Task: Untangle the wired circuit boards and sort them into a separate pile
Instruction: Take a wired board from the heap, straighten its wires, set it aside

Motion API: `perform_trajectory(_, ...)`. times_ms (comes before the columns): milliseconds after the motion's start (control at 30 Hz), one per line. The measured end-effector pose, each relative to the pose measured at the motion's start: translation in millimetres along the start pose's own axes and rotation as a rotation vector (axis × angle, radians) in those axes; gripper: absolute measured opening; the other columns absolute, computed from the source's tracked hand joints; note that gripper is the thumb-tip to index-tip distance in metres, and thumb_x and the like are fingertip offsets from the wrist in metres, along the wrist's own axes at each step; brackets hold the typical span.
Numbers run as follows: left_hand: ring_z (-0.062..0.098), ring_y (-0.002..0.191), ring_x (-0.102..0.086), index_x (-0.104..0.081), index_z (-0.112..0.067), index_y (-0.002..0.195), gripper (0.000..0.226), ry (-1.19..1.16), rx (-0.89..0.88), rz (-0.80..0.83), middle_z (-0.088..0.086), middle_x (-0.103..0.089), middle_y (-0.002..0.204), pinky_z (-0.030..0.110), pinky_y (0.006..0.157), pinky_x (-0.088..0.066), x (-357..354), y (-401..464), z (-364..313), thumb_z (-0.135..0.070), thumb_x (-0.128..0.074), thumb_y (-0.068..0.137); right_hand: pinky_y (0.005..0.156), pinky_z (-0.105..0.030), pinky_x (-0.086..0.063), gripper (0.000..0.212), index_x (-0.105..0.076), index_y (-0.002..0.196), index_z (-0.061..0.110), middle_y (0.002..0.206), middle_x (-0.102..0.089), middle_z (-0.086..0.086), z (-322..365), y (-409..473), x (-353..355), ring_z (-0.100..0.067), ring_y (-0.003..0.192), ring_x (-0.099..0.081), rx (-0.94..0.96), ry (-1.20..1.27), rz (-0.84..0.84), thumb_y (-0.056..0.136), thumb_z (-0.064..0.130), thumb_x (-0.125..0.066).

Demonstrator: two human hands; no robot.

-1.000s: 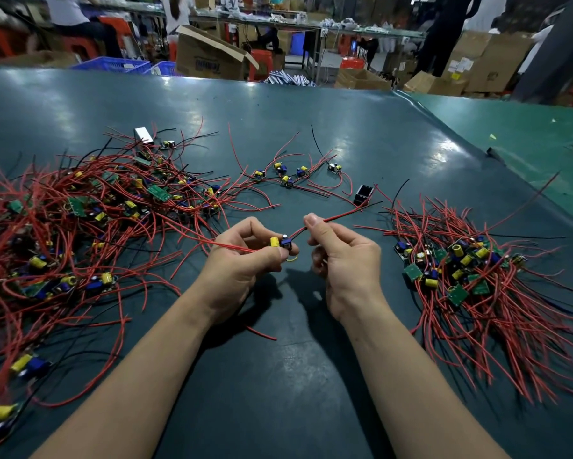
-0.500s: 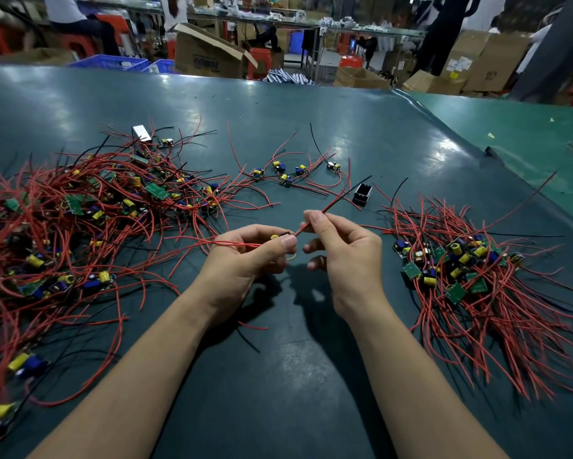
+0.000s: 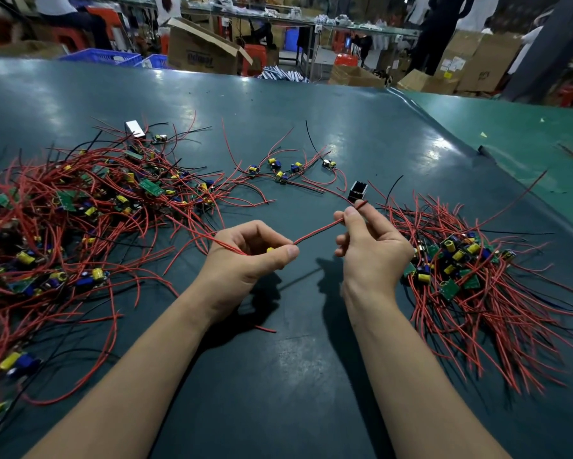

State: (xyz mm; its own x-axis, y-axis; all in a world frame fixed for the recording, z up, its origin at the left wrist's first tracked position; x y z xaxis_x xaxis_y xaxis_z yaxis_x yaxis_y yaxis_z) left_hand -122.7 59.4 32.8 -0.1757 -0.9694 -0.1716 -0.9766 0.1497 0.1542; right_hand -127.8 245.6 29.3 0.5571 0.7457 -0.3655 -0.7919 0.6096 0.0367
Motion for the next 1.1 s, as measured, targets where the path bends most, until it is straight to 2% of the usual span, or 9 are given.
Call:
perform_trajectory(200,0.008,0.058,-0.052,-0.063,-0.012,0.065,0.014,-0.004,0.013,-0.002,-0.001,-0.062,0.062,0.015,0.058,-0.043,1.8,-0.4,1.2,-0.012,-0.077,0.061,0.036,-0.017,-0.037,0.007,-0.065,0.090,0.010,0.060,-0.071,0.000,2.6,5.6,-0.1,-0.007,0.036,-0.046,0.020,-0.071,0.045,0.094,0.006,-0.061)
perform_trajectory(367,0.008,0.061,-0.053,-0.066,-0.018,0.061,0.018,-0.011,0.013,0.037,-0.001,-0.062,0.064,0.015,0.059,-0.044,0.0,-0.6,3.4,-0.009,-0.082,0.062,0.036,-0.020,-0.038,0.022,-0.057,0.089,0.017,0.052,-0.064,-0.001,3.9,7.0,0.3,-0.008,0.037,-0.048,0.072,-0.118,0.049,0.087,-0.003,-0.050)
perform_trajectory(500,0.009,0.064,-0.054,-0.072,-0.018,0.068,0.020,-0.016,0.009,0.021,-0.001,-0.064,0.067,0.014,0.063,-0.045,2.3,0.9,3.5,-0.006,-0.087,0.061,0.038,-0.021,-0.042,0.018,-0.054,0.093,0.016,0.053,-0.064,-0.001,2.9,8.7,2.9,-0.009,0.039,-0.050,0.032,-0.087,0.026,0.090,-0.002,-0.051)
perform_trajectory(567,0.010,0.067,-0.058,-0.072,-0.015,0.072,0.019,-0.051,-0.004,-0.046,-0.001,-0.067,0.070,0.016,0.067,-0.048,7.5,2.0,1.5,-0.012,-0.085,0.059,0.040,-0.022,-0.046,0.012,-0.051,0.106,0.012,0.067,-0.071,-0.005,-6.8,4.9,-5.9,-0.012,0.041,-0.054,-0.132,0.035,0.105,0.096,0.011,-0.059)
perform_trajectory(600,0.010,0.067,-0.060,-0.071,-0.013,0.075,0.019,-0.060,-0.013,-0.084,-0.001,-0.068,0.070,0.016,0.068,-0.049,10.3,2.1,0.2,-0.015,-0.082,0.059,0.041,-0.022,-0.047,0.020,-0.051,0.110,0.011,0.073,-0.072,-0.006,-14.1,0.3,-12.7,-0.013,0.043,-0.057,-0.244,0.073,0.174,0.096,0.021,-0.062)
perform_trajectory(667,0.011,0.067,-0.062,-0.070,-0.008,0.080,0.022,-0.027,-0.024,-0.131,0.000,-0.070,0.071,0.018,0.067,-0.050,12.9,1.4,-1.3,-0.014,-0.080,0.061,0.043,-0.021,-0.049,0.023,-0.059,0.103,0.012,0.076,-0.072,-0.005,-25.1,-14.9,-29.5,-0.013,0.049,-0.062,-0.401,0.014,0.382,0.093,0.032,-0.064)
perform_trajectory(767,0.016,0.072,-0.062,-0.069,-0.001,0.084,0.024,0.043,-0.023,-0.106,0.006,-0.071,0.077,0.020,0.068,-0.052,8.3,-2.2,-2.6,-0.010,-0.079,0.065,0.047,-0.018,-0.048,0.014,-0.071,0.086,0.013,0.071,-0.069,0.002,-28.8,-32.7,-45.2,-0.010,0.058,-0.064,-0.374,-0.119,0.604,0.093,0.022,-0.063)
perform_trajectory(900,0.012,0.066,-0.058,-0.068,0.001,0.084,0.015,0.077,0.002,-0.093,0.005,-0.067,0.072,0.016,0.062,-0.048,5.7,-2.2,-2.6,0.001,-0.078,0.073,0.049,-0.016,-0.047,0.012,-0.073,0.079,0.011,0.066,-0.069,0.002,-25.1,-22.8,-38.0,-0.007,0.057,-0.061,-0.313,-0.153,0.497,0.089,0.013,-0.069)
perform_trajectory(1100,0.009,0.061,-0.057,-0.069,-0.005,0.078,0.012,0.067,0.022,-0.049,0.001,-0.065,0.066,0.015,0.057,-0.048,3.6,-1.4,0.0,0.001,-0.078,0.072,0.047,-0.016,-0.046,0.015,-0.069,0.073,0.006,0.060,-0.068,0.002,-10.3,10.9,-3.9,-0.004,0.050,-0.055,-0.215,-0.008,0.176,0.088,0.007,-0.070)
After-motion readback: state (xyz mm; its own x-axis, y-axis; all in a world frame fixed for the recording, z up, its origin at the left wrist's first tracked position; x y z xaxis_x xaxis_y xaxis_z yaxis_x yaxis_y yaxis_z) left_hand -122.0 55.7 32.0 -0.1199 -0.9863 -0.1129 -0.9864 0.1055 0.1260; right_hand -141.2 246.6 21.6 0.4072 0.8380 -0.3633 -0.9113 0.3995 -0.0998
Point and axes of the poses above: each hand's wrist, its own y-axis towards the middle knuckle, its own x-axis out of the back of the hand, z = x × y, the point moved 8 cm from there along y, towards the middle knuckle
